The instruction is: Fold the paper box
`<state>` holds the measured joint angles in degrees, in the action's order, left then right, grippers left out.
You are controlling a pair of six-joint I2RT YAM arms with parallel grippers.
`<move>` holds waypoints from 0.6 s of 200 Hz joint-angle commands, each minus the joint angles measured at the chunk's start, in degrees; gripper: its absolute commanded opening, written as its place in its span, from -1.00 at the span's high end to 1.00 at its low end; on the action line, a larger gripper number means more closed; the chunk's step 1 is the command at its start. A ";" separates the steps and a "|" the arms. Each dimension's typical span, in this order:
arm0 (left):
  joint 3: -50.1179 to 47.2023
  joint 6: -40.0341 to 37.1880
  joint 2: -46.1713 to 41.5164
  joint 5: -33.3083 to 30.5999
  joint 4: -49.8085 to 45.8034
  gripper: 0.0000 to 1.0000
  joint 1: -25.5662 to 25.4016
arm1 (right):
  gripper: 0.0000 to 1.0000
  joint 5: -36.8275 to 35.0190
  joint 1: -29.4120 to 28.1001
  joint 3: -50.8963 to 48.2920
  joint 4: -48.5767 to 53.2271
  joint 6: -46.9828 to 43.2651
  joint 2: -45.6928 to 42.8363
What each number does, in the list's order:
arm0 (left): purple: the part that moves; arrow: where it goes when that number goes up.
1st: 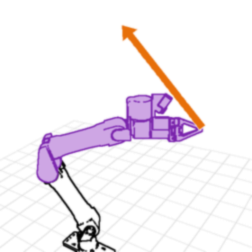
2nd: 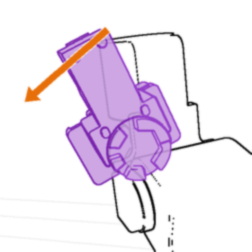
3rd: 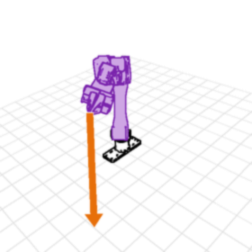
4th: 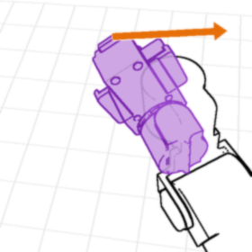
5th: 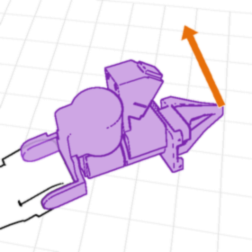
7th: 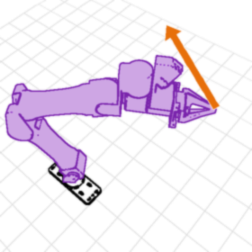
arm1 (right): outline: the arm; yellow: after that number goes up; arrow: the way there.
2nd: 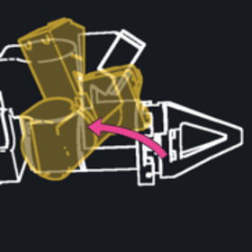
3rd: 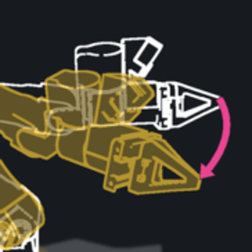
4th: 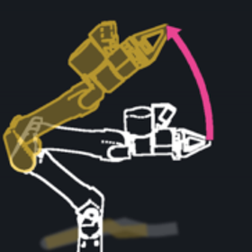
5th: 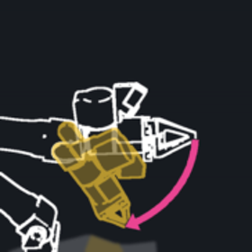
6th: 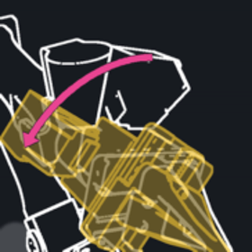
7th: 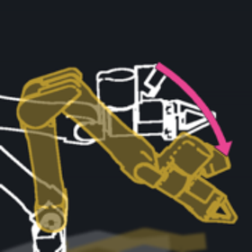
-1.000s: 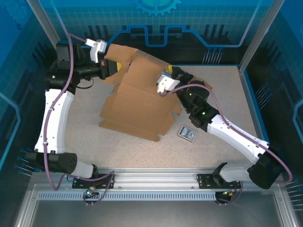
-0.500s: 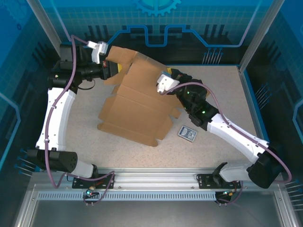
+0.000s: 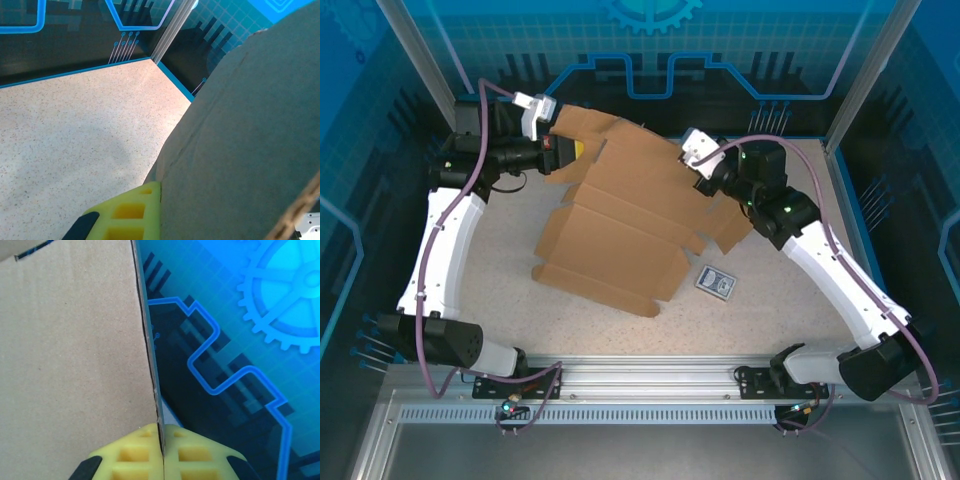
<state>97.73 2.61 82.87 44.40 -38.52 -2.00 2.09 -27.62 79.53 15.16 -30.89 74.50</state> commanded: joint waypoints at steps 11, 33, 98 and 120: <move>-1.26 0.80 0.45 0.01 6.02 1.00 0.77 | 0.91 2.74 2.51 0.86 11.36 6.41 1.64; -2.03 0.72 1.81 -1.28 7.15 0.83 0.86 | 0.91 2.91 3.22 1.61 12.38 7.85 2.37; -5.51 1.54 4.34 -10.32 11.58 0.26 1.99 | 0.95 3.15 4.99 2.54 13.71 10.00 6.40; -11.35 4.06 0.89 -15.58 18.03 0.10 2.76 | 0.95 3.18 5.64 2.62 13.58 10.64 8.22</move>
<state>91.46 4.32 87.35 36.01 -27.94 -0.40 5.39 -23.20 80.84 27.97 -22.46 81.34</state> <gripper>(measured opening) 0.426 0.052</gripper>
